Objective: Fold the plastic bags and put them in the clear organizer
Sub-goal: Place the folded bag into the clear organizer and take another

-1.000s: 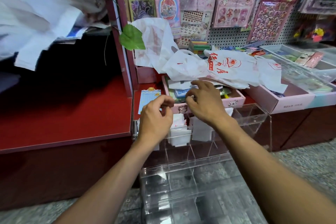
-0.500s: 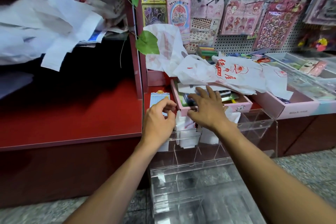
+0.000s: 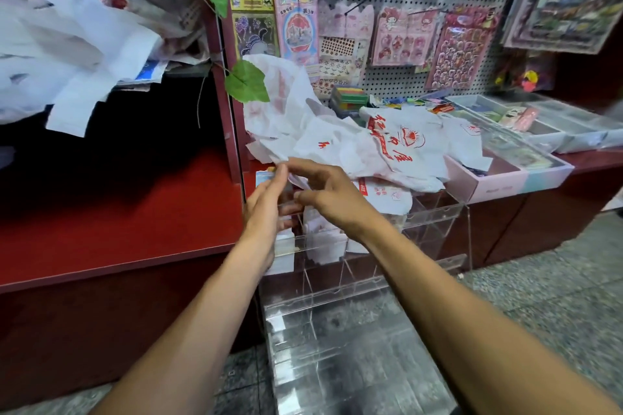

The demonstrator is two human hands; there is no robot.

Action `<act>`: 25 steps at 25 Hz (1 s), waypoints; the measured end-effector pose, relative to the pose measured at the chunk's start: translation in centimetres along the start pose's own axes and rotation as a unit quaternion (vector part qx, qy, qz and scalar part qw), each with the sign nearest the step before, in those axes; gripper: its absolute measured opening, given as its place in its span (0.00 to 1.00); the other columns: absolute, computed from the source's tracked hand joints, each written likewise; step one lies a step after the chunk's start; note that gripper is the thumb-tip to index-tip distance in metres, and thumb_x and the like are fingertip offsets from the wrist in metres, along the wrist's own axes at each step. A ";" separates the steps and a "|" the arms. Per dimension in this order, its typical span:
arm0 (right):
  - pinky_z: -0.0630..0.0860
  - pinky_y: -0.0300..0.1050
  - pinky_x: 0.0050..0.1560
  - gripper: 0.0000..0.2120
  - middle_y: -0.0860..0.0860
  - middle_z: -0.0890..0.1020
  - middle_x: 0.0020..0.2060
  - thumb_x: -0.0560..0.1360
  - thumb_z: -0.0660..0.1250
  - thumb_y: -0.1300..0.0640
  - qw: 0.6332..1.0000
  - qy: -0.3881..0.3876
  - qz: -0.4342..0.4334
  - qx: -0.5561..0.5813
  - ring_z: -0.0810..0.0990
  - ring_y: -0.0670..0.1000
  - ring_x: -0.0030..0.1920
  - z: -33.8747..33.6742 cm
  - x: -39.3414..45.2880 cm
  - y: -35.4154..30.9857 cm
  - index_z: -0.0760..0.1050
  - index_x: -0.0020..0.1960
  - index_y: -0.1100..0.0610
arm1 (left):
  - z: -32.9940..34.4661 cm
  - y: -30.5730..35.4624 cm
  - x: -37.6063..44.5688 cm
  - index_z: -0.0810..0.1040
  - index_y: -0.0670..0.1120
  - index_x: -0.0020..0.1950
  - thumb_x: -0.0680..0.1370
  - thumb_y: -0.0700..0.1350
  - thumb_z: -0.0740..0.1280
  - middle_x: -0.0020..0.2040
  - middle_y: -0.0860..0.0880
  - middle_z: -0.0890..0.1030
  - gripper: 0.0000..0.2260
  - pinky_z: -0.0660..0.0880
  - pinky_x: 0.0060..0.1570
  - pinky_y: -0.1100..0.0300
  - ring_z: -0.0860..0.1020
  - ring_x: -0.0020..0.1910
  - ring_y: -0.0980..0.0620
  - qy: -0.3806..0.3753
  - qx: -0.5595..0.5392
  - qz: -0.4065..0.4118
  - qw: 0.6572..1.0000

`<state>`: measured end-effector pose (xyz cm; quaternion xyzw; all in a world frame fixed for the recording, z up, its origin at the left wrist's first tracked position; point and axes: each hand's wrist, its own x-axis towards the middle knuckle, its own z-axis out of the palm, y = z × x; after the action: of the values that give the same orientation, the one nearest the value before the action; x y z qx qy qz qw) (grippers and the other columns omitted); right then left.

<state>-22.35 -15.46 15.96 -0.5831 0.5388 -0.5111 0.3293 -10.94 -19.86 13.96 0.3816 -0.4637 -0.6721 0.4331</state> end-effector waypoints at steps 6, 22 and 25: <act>0.73 0.31 0.45 0.16 0.49 0.85 0.43 0.72 0.61 0.74 0.989 0.127 0.078 0.020 0.81 0.37 0.43 -1.4 -0.8 0.6 0.84 0.49 0.63 | -0.4 0.0 0.0 0.81 0.44 0.43 0.78 0.36 0.64 0.35 0.48 0.83 0.08 0.67 0.25 0.64 0.78 0.29 0.53 0.054 0.046 0.022 0.997; 0.76 0.54 0.55 0.13 0.55 0.79 0.54 0.74 0.58 0.58 0.908 0.229 0.054 -0.346 0.77 0.57 0.55 -4.1 -0.9 4.7 0.74 0.57 0.57 | -5.8 2.4 2.0 0.73 0.47 0.46 0.82 0.37 0.56 0.41 0.49 0.78 0.10 0.73 0.23 0.66 0.77 0.29 0.58 0.292 -0.054 0.136 0.945; 0.73 0.50 0.45 0.11 0.56 0.79 0.48 0.71 0.59 0.58 0.863 0.192 0.018 -0.468 0.76 0.59 0.48 -2.6 -0.7 4.9 0.76 0.50 0.59 | -10.0 3.4 2.3 0.74 0.46 0.51 0.79 0.36 0.56 0.41 0.51 0.77 0.10 0.71 0.23 0.66 0.75 0.33 0.55 0.366 -0.057 0.125 0.920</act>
<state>-26.18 -15.37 11.87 -0.5498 0.7771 -0.2949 -0.0828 -1.80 -25.63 14.21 0.5150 -0.2779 -0.4510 0.6739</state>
